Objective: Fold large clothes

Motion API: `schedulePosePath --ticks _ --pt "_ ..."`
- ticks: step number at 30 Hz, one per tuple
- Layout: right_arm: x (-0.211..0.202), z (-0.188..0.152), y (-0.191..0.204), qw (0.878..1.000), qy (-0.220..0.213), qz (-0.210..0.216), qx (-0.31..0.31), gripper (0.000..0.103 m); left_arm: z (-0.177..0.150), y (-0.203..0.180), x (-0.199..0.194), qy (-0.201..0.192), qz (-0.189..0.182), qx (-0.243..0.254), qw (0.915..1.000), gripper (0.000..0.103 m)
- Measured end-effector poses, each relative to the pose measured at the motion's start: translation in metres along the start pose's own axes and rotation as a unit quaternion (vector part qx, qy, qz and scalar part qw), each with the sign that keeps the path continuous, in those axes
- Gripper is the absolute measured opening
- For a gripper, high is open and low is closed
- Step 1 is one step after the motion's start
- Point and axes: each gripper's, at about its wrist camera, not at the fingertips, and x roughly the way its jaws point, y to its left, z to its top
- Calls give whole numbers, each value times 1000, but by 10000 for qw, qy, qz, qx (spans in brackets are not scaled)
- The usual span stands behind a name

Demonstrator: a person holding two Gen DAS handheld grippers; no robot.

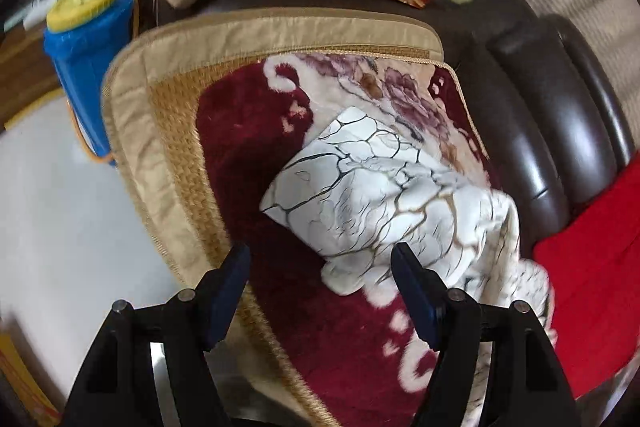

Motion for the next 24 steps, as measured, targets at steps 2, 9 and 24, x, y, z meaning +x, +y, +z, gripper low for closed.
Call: schedulePosePath --ticks 2,9,24 --pt "-9 4 0 9997 -193 134 68 66 3 -3 6 68 -126 -153 9998 73" --pt "-19 5 15 9982 -485 242 -259 66 16 -15 41 392 -298 -557 9972 73" --pt "-20 8 -3 9988 -485 -24 -58 66 33 -51 54 136 -559 35 9983 3"
